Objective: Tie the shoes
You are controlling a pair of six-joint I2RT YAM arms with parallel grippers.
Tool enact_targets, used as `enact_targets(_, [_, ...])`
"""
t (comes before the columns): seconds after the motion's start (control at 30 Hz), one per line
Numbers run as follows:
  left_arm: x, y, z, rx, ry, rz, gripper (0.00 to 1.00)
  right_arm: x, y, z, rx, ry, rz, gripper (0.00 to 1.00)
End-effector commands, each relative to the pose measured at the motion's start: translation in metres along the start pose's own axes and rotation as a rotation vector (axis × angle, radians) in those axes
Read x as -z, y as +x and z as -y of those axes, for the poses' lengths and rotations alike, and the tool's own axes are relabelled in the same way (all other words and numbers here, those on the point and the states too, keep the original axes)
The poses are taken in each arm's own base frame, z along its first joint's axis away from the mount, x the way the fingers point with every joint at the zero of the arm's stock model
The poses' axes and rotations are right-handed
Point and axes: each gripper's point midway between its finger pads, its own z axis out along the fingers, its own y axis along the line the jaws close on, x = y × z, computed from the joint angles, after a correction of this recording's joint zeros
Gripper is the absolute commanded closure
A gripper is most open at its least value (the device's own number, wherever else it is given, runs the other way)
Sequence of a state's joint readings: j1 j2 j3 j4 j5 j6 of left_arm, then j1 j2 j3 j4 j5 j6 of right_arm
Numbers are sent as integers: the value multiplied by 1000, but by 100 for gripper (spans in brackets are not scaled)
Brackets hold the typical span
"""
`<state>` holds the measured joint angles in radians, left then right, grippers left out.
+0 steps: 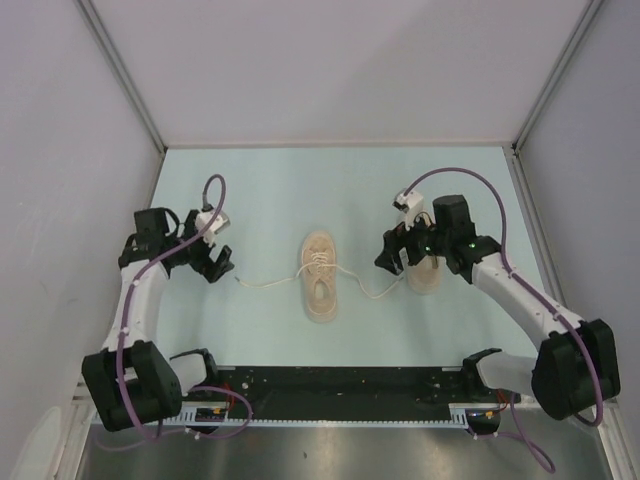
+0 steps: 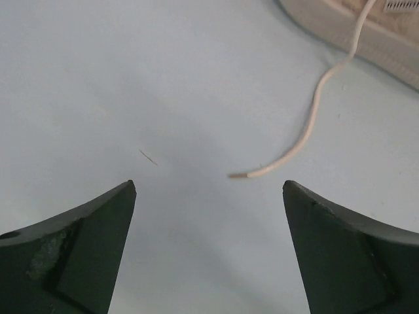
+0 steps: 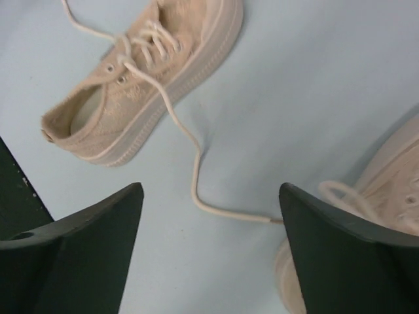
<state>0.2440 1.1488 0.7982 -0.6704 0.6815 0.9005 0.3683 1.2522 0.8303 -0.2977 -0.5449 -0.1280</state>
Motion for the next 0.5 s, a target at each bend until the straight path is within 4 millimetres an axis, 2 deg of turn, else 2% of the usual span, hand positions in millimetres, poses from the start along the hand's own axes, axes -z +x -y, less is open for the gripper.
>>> enact_targets(0.0, [33,-99,2,-263,17,317,0,24,-61,-9,298,-9,185,4])
enact_targets(0.03, [35,-110,0,-294,0,348,0,24,-63,-11,328,-22,187,0])
enact_targets(0.1, [36,-124,16,-376,28,399,0,22,-62,-23,464,-107,184,0])
enact_targets(0.13, [33,-124,20,-414,34,387,0,16,-58,-24,490,-126,166,0])
enact_targets(0.17, [26,-120,26,-455,50,354,1,11,-55,-26,505,-139,152,0])
enact_targets(0.2, [10,-115,40,-582,101,298,0,6,-49,-25,554,-154,129,0])
enact_targets(0.23, [0,-102,55,-599,167,248,2,-5,-35,-27,572,-189,82,0])
enact_targets(0.27, [-11,-100,69,-627,219,234,5,-10,-20,-28,580,-212,30,0])
enact_targets(0.3, [-24,-88,74,-587,260,203,8,-16,-12,-24,624,-215,-2,1])
enact_targets(0.37, [-39,-82,83,-607,308,189,12,-31,15,-21,616,-255,-99,5])
enact_targets(0.47, [-66,-58,87,-646,362,99,25,-46,46,-20,632,-280,-219,11])
